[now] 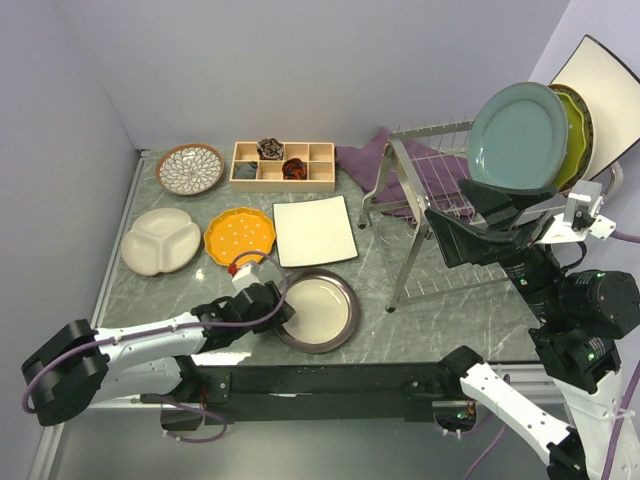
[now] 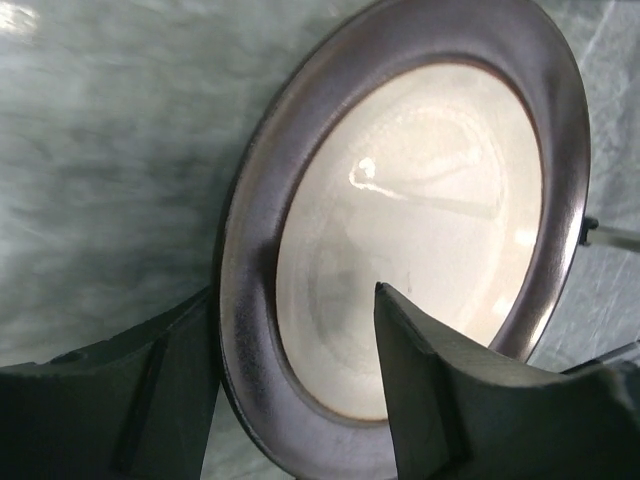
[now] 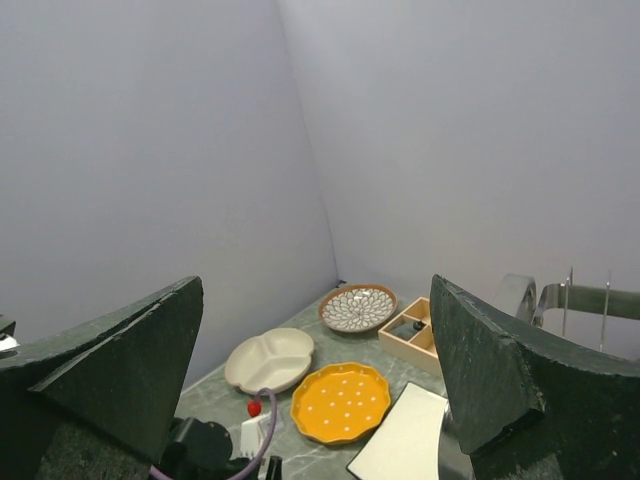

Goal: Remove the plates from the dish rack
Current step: Place the plate at the center of the board.

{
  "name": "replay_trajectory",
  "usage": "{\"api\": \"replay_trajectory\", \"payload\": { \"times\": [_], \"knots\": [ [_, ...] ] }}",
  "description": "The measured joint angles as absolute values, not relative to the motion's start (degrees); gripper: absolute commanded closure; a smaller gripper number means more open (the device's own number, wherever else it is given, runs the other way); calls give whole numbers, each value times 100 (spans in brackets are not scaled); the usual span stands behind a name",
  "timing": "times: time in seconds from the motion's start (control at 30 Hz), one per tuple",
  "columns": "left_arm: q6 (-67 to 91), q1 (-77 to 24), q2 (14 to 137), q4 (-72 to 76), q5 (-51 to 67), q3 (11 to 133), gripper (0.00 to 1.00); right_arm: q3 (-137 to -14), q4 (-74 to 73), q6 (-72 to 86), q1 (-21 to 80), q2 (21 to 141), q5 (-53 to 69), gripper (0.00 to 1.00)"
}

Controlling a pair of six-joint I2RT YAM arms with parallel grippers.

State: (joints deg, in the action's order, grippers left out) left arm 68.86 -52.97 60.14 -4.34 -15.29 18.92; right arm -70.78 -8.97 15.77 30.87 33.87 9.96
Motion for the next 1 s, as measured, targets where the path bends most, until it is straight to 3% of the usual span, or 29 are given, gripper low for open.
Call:
{"api": "replay_trajectory", "payload": {
  "times": [0.3, 0.4, 0.67, 1.0],
  "knots": [
    [7227, -6012, 6058, -609, -1798, 2104, 13, -7059, -871, 1527, 3087, 3393, 773, 0],
    [7242, -6058, 5824, -888, -1857, 2202, 1, -7059, -871, 1498, 3087, 3433, 701, 0],
    [6604, -6064, 4921, -1643, -2248, 2792, 0, -7153, -1050, 1426, 3087, 3568, 523, 0],
    [5273, -6064, 3837, -1208, -2154, 3441, 1, -10538, -2936, 768, 3087, 6038, -1461, 0]
  ]
}}
